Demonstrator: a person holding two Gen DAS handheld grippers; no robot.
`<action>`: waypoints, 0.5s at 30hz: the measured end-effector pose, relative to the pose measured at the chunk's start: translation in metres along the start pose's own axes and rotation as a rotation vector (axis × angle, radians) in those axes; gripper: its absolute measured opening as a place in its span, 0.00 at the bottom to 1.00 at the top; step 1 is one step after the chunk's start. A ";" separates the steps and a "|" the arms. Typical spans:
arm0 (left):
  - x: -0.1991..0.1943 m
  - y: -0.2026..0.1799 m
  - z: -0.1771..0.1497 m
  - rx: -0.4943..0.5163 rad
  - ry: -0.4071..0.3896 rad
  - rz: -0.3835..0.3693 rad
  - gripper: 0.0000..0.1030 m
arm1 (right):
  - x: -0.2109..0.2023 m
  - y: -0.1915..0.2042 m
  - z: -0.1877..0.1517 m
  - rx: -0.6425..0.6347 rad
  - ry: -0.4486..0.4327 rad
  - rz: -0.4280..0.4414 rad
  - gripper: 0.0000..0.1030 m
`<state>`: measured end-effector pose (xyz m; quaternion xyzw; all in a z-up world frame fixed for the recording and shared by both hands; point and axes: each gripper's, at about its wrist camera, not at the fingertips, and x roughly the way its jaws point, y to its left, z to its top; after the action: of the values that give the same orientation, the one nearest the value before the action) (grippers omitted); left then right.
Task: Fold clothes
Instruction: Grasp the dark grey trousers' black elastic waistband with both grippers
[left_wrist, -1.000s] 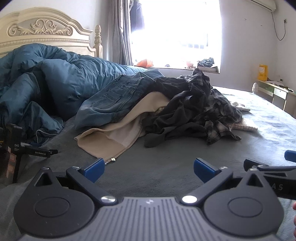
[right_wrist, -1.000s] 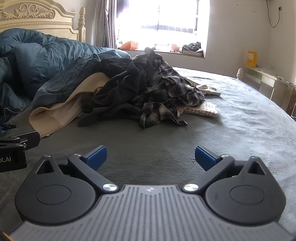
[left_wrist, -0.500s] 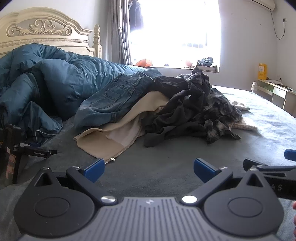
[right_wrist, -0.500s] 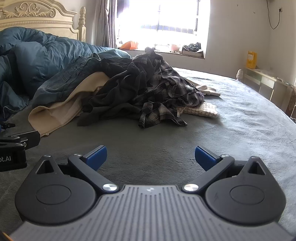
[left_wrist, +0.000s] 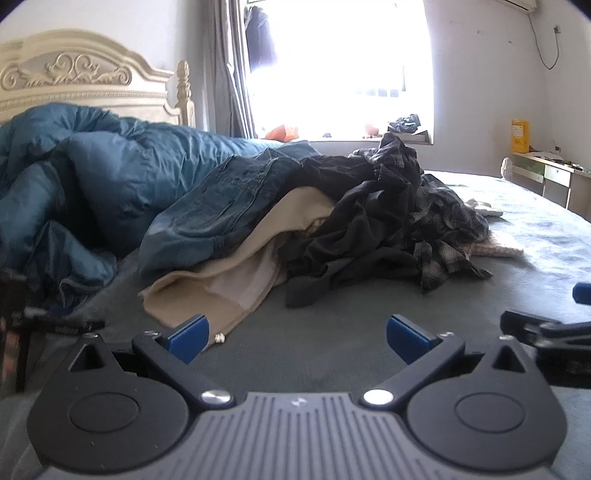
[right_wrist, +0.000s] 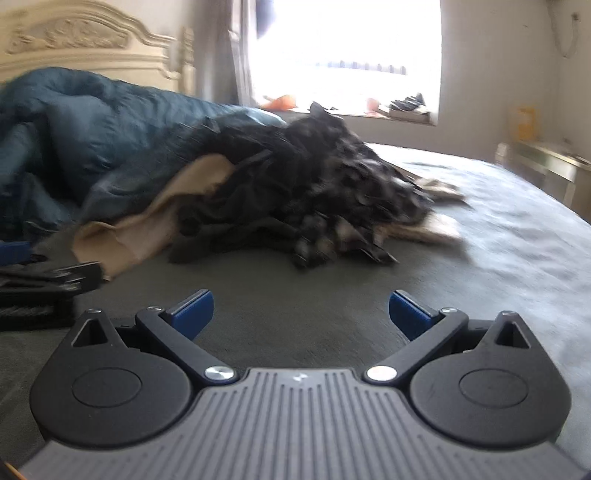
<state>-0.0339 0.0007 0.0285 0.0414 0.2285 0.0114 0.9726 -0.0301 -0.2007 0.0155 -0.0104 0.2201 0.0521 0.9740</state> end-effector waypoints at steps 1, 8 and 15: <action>0.009 0.000 0.002 0.006 -0.011 0.001 1.00 | 0.005 -0.003 0.003 -0.014 -0.013 0.017 0.99; 0.085 -0.008 0.027 0.026 -0.096 -0.043 1.00 | 0.078 -0.043 0.054 0.061 -0.077 0.131 0.99; 0.172 -0.041 0.048 0.136 -0.169 -0.094 0.99 | 0.176 -0.077 0.119 0.211 -0.078 0.286 0.99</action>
<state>0.1416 -0.0370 -0.0081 0.0973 0.1476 -0.0536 0.9828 0.1870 -0.2554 0.0468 0.1253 0.1854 0.1671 0.9602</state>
